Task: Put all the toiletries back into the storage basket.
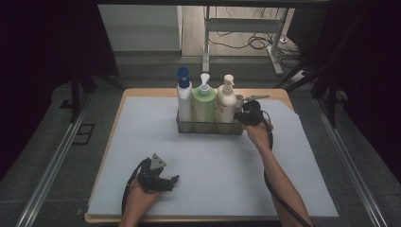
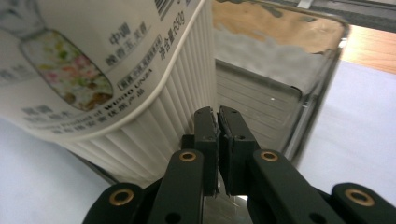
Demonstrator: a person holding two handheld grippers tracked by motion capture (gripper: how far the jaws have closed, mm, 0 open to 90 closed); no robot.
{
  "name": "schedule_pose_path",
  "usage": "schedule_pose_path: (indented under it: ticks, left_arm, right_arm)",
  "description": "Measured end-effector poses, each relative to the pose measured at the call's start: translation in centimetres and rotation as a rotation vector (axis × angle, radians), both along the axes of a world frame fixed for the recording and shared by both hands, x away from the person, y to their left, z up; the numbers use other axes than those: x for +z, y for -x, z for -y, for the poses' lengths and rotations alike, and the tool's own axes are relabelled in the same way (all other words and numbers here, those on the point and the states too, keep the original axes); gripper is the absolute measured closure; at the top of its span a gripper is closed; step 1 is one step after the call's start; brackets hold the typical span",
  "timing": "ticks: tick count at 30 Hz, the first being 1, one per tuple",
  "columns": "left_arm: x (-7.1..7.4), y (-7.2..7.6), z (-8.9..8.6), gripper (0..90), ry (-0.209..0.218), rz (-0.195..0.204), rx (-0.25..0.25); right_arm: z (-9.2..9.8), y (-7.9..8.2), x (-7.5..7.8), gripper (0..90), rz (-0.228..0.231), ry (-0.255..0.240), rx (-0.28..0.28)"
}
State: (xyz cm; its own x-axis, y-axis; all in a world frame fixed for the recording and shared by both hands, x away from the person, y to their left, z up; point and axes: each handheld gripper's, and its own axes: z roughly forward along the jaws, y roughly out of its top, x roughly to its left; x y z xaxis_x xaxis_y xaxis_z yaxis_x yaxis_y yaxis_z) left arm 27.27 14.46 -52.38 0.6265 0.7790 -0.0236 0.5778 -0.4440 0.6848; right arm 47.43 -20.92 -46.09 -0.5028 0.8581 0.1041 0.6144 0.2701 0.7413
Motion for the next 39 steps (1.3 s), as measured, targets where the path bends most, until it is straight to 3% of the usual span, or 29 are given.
schedule_pose_path:
  ticks: [15, 32, 39]
  left_arm:
    - [0.0, 0.0, 0.0, 12.3, -0.001, 0.0, -0.001]
    - [0.0, 0.0, 0.0, 12.3, 0.0, -0.001, -0.001]
    - [0.0, 0.0, 0.0, 12.3, 0.0, -0.001, -0.001]
  right_arm:
    - [-1.3, 0.6, 0.0, 86.4, 0.002, 0.0, 0.04]
    - [-1.7, 1.1, 0.2, 89.4, 0.0, 0.01, 0.045]
    - [-1.6, 1.2, 0.2, 86.0, 0.001, 0.018, 0.032]
